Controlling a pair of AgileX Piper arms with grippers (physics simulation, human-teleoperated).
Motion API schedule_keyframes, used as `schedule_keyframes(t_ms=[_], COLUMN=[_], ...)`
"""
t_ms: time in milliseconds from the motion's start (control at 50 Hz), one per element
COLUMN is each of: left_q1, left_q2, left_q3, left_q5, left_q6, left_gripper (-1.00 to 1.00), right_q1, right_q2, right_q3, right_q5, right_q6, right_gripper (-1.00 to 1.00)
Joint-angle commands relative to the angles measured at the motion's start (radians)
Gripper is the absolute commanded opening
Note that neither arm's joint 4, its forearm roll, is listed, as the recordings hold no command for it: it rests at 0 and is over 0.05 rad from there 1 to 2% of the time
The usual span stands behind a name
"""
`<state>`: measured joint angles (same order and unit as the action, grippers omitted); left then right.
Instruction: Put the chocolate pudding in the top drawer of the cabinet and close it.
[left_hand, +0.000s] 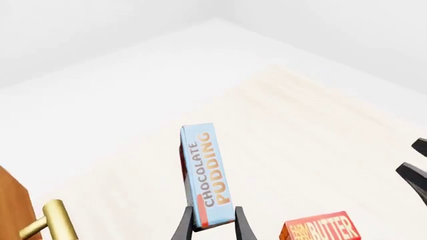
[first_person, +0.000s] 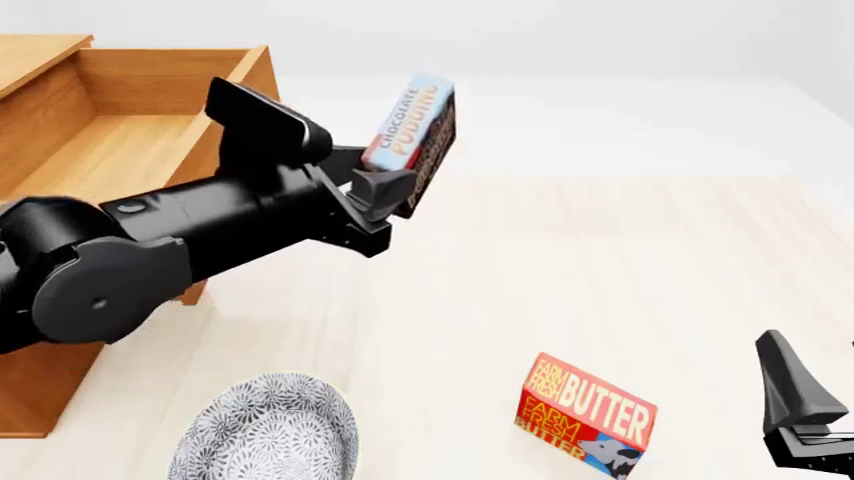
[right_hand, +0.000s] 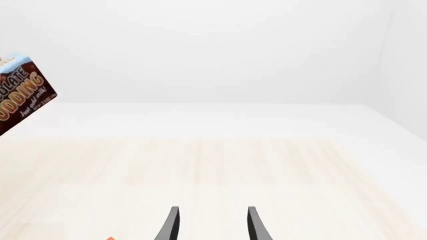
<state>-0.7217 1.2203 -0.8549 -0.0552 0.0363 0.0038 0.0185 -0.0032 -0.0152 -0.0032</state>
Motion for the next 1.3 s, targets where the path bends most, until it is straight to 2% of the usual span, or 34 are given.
schedule_keyframes(t_ms=[20,480,580,620,840,1040,1100,1300], left_q1=[0.02,0.063,0.106,0.121,0.211,0.308,0.31,0.395], left_q2=[-0.039,-0.1,-0.112,-0.119,-0.133,-0.171,-0.173,-0.202], left_q3=[-0.063,-0.193,-0.223,-0.227,-0.274,-0.27,-0.274,-0.274], left_q5=[0.086,0.218,0.255,0.264,0.332,0.365,0.371,0.386], left_q6=[0.055,0.043,0.062,0.047,0.099,0.098,0.098,0.102], left_gripper=[-1.0,-1.0,-1.0,-1.0,-1.0,-1.0,-1.0,-1.0], right_q1=[0.0,0.0,0.0,0.0,0.0,0.0,0.0,0.0], right_q2=[0.0,0.0,0.0,0.0,0.0,0.0,0.0,0.0], right_q3=[0.0,0.0,0.0,0.0,0.0,0.0,0.0,0.0], right_q5=[0.0,0.0,0.0,0.0,0.0,0.0,0.0,0.0], right_q6=[0.0,0.0,0.0,0.0,0.0,0.0,0.0,0.0], right_gripper=[1.0,1.0,1.0,1.0,1.0,1.0,1.0,1.0])
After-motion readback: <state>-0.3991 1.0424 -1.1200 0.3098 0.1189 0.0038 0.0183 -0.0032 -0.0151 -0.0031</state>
